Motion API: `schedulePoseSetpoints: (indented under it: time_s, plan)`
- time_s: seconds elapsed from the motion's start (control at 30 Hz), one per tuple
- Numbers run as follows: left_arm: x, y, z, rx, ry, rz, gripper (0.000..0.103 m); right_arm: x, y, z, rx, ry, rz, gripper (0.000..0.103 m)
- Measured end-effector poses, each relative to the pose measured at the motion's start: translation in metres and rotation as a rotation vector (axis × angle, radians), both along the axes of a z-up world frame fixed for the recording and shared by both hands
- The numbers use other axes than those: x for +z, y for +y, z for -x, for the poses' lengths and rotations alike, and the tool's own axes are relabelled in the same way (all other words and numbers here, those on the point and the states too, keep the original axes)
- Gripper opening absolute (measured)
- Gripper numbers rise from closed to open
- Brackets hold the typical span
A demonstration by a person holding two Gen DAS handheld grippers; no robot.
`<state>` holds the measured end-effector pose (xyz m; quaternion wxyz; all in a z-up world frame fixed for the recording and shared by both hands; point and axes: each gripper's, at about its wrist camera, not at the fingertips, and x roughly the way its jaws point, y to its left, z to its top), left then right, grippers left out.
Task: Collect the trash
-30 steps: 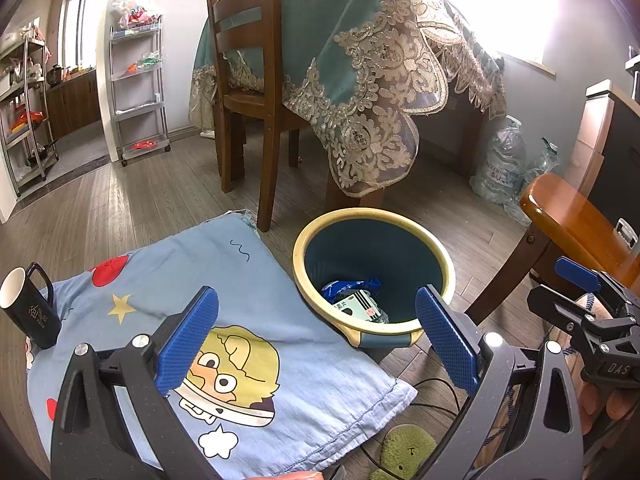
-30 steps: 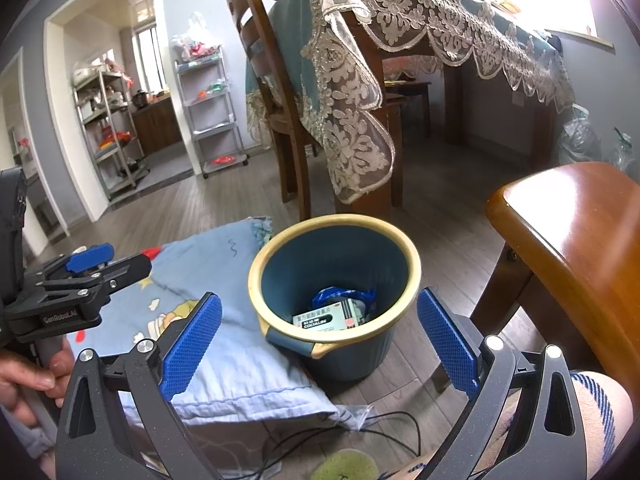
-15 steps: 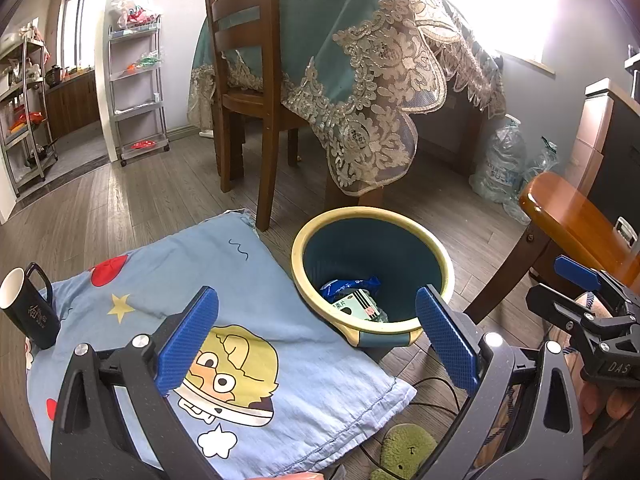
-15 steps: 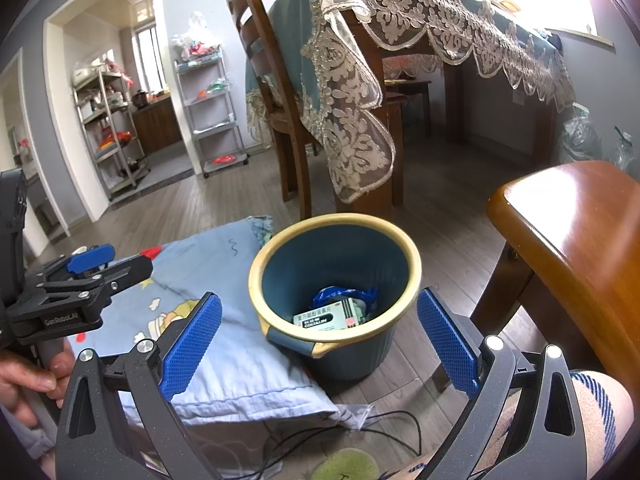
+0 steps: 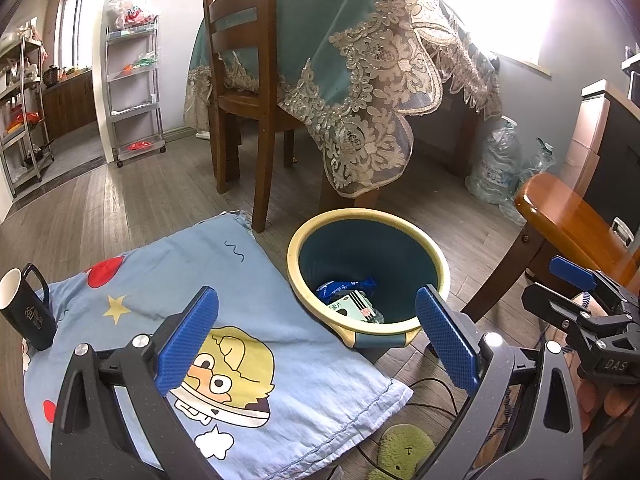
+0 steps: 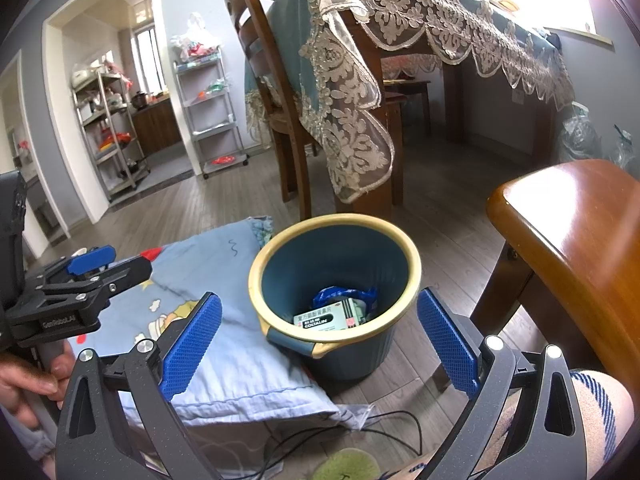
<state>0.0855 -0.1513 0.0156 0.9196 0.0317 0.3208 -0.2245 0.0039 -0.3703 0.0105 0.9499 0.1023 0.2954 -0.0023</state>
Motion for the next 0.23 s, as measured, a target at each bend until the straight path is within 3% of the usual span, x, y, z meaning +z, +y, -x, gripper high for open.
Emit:
schedulePoseSetpoints:
  time_s: [0.23]
  plan:
    - [-0.0003, 0.003, -0.0023, 0.011, 0.009, -0.009, 0.097, 0.0001, -0.0003, -0.0002, 0.001, 0.0, -0.002, 0.097]
